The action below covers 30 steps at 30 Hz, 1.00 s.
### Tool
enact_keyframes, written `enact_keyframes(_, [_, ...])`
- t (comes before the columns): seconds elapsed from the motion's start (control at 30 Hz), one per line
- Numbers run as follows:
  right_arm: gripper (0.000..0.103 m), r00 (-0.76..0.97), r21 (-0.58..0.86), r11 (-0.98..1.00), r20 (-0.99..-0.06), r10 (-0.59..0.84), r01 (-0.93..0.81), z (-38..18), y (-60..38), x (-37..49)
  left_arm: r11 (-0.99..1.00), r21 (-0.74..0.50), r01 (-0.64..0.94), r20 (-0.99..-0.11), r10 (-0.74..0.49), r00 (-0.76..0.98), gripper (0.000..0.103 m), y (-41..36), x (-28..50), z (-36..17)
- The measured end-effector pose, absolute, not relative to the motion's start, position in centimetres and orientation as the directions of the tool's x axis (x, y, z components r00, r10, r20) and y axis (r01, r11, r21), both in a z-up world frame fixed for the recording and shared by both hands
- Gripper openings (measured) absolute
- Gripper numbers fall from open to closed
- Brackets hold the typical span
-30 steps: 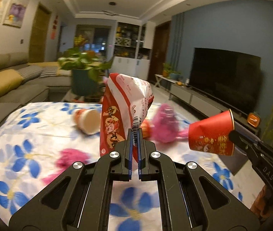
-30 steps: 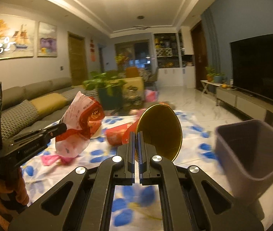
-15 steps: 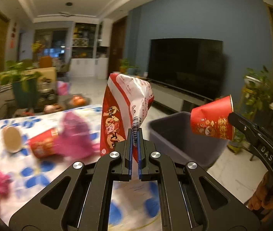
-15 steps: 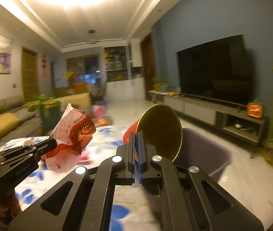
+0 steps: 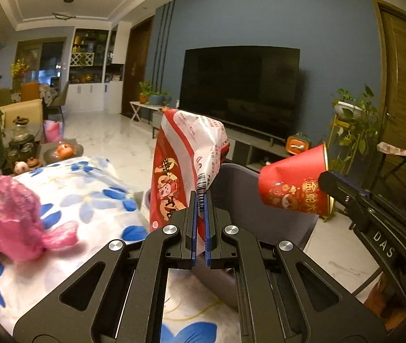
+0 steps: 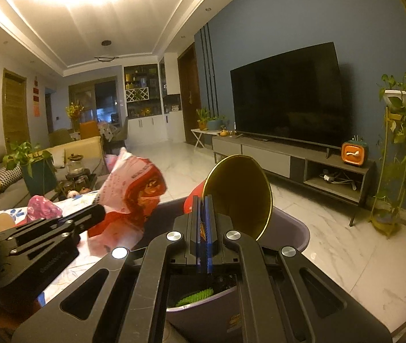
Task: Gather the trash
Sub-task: 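Carry the wrapper and red cup over the grey bin and release both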
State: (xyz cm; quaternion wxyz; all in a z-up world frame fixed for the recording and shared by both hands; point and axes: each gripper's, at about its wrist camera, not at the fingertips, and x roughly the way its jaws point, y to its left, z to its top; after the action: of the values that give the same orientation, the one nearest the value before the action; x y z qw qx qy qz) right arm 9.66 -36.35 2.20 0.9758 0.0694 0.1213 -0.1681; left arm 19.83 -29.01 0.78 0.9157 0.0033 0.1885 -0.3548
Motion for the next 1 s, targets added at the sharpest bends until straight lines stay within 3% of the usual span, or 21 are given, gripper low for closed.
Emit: enact_keyframes(1.0, [0.004, 0.898, 0.099, 0.924, -0.296, -0.326, 0.368, 1.4, -37.3, 11.3, 0.653, -0.205, 0.729, -0.336, -0.746, 0.575, 0.003, -30.7, 21.9, -0.7])
